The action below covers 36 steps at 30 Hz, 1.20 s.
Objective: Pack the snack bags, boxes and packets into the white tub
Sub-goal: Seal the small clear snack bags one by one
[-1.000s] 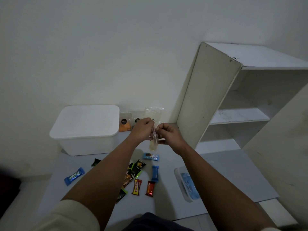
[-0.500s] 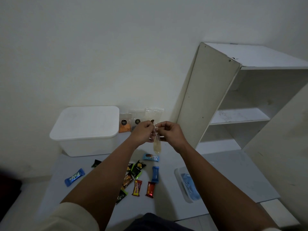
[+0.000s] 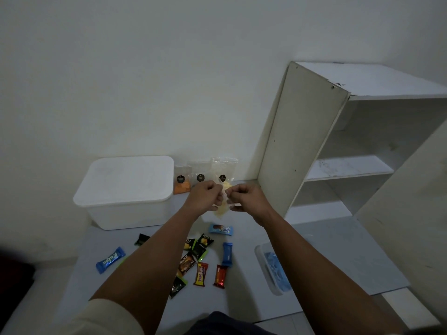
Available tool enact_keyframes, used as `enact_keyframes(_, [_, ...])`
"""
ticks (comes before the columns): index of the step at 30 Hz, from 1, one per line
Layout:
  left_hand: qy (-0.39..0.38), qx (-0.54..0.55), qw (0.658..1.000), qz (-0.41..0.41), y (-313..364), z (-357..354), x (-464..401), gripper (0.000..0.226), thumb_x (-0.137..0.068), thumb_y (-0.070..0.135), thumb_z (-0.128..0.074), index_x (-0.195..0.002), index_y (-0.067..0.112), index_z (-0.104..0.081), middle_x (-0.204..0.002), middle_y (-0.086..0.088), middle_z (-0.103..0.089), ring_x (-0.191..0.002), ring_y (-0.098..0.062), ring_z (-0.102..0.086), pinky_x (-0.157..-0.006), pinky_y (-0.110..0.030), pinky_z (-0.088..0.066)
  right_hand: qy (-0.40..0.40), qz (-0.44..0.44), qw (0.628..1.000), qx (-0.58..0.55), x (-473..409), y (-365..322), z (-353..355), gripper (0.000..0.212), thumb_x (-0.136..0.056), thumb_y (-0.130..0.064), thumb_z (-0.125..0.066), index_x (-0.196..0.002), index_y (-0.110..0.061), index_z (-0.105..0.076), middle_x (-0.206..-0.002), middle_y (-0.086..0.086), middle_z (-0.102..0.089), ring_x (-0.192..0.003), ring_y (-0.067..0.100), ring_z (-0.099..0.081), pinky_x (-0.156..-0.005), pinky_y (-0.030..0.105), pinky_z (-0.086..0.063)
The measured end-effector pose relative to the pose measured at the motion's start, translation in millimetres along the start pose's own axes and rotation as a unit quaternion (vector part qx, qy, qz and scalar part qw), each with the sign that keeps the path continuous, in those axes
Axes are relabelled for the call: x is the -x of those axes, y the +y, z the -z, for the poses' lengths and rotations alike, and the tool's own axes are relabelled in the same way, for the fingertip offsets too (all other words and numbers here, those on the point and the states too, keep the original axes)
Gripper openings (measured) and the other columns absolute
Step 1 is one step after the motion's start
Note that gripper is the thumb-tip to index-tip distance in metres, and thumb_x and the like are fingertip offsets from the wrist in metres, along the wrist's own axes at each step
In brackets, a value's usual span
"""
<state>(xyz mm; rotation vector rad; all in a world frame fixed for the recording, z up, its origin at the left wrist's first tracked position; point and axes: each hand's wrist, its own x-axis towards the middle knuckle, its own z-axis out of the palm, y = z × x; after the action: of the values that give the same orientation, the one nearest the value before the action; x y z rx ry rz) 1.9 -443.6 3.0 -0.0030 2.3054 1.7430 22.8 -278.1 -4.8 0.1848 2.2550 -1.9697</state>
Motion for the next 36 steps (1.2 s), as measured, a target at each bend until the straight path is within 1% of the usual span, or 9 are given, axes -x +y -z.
enact_keyframes(3, [0.068, -0.052, 0.995, -0.057, -8.8, 6.6, -4.3, 0.027, -0.095, 0.027, -0.060, -0.121, 0.020, -0.057, -0.108, -0.002, -0.062, -0.096, -0.009, -0.059, -0.082, -0.020, -0.045, -0.017, -0.027, 0.999, -0.009, 0.0, 1.4, 7.5, 0.009, -0.093, -0.010, -0.067, -0.091, -0.004, -0.074, -0.087, 0.009, -0.072, -0.084, 0.019, -0.071, -0.082, 0.040, -0.061])
enact_keyframes(5, [0.038, -0.039, 0.996, -0.071, -16.0, 7.3, -8.2, 0.036, -0.094, 0.029, -0.065, -0.128, 0.024, -0.055, -0.123, 0.001, -0.057, -0.111, -0.011, -0.056, -0.094, -0.026, -0.045, -0.050, -0.044, 0.998, -0.018, 2.9, 1.7, 13.4, 0.011, -0.094, -0.008, -0.065, -0.095, -0.001, -0.073, -0.087, 0.011, -0.070, -0.081, 0.018, -0.071, -0.085, 0.042, -0.060])
enact_keyframes(8, [0.010, -0.022, 0.997, -0.072, -20.2, 2.9, -12.7, 0.007, -0.098, 0.019, -0.062, -0.103, 0.015, -0.065, -0.105, 0.000, -0.068, -0.095, -0.009, -0.063, -0.082, -0.024, -0.047, -0.036, -0.053, 0.997, -0.039, 3.8, 5.0, 23.7, 0.013, -0.095, -0.009, -0.063, -0.098, 0.000, -0.072, -0.089, 0.012, -0.069, -0.084, 0.021, -0.072, -0.090, 0.047, -0.058])
enact_keyframes(10, [0.010, 0.031, 0.998, -0.053, -23.3, -3.9, -20.0, 0.009, -0.100, 0.016, -0.058, -0.093, 0.014, -0.063, -0.097, -0.002, -0.074, -0.092, -0.014, -0.068, -0.078, -0.031, -0.051, -0.012, -0.059, 0.996, -0.067, 2.2, 10.3, 31.1, 0.019, -0.095, -0.017, -0.066, -0.105, -0.002, -0.072, -0.095, 0.012, -0.071, -0.092, 0.026, -0.073, -0.093, 0.050, -0.058])
enact_keyframes(15, [0.000, 0.125, 0.992, 0.031, -28.3, -31.7, -50.7, 0.010, -0.101, 0.017, -0.056, -0.092, 0.013, -0.059, -0.101, -0.010, -0.074, -0.105, -0.026, -0.068, -0.089, -0.047, -0.056, 0.006, -0.093, 0.995, -0.022, -10.7, 42.6, 46.3, 0.030, -0.088, -0.028, -0.077, -0.116, -0.027, -0.067, -0.116, 0.005, -0.071, -0.109, 0.026, -0.068, -0.087, 0.049, -0.061])
enact_keyframes(21, [0.027, 0.088, 0.994, 0.051, -50.6, -64.9, -110.9, 0.006, -0.096, 0.019, -0.063, -0.098, 0.015, -0.066, -0.104, -0.004, -0.073, -0.104, -0.022, -0.068, -0.095, -0.044, -0.054, 0.098, -0.132, 0.985, -0.055, -67.9, 78.2, 57.8, 0.009, -0.098, -0.016, -0.064, -0.102, -0.012, -0.071, -0.115, 0.016, -0.071, -0.111, 0.032, -0.067, -0.084, 0.053, -0.061])
enact_keyframes(26, [0.009, 0.032, 0.992, 0.119, -86.1, -102.9, -163.1, 0.025, -0.095, 0.023, -0.066, -0.118, 0.016, -0.065, -0.123, -0.003, -0.064, -0.111, -0.020, -0.061, -0.092, -0.031, -0.048, 0.147, -0.152, 0.976, -0.058, -141.3, 111.5, 75.4, 0.010, -0.097, -0.012, -0.060, -0.095, -0.015, -0.070, -0.102, 0.013, -0.073, -0.093, 0.025, -0.067, -0.080, 0.050, -0.060])
enact_keyframes(31, [-0.014, -0.003, 0.981, 0.193, -107.6, -136.7, -235.7, 0.047, -0.093, 0.033, -0.067, -0.134, 0.016, -0.054, -0.129, -0.008, -0.059, -0.118, -0.028, -0.058, -0.097, -0.037, -0.049, 0.214, -0.149, 0.965, -0.033, -234.8, 131.6, 96.9, 0.011, -0.098, -0.017, -0.054, -0.089, -0.015, -0.061, -0.092, 0.007, -0.065, -0.085, 0.019, -0.062, -0.069, 0.041, -0.057])
enact_keyframes(36, [-0.009, 0.094, 0.968, 0.234, -109.6, -166.5, -291.2, 0.026, -0.093, 0.025, -0.064, -0.101, 0.041, -0.045, -0.109, -0.004, -0.064, -0.108, -0.032, -0.064, -0.091, -0.046, -0.054, 0.244, -0.150, 0.957, 0.042, -318.9, 159.4, 118.2, 0.008, -0.083, -0.030, -0.050, -0.079, -0.030, -0.057, -0.088, 0.004, -0.067, -0.087, 0.030, -0.067, -0.076, 0.054, -0.060])
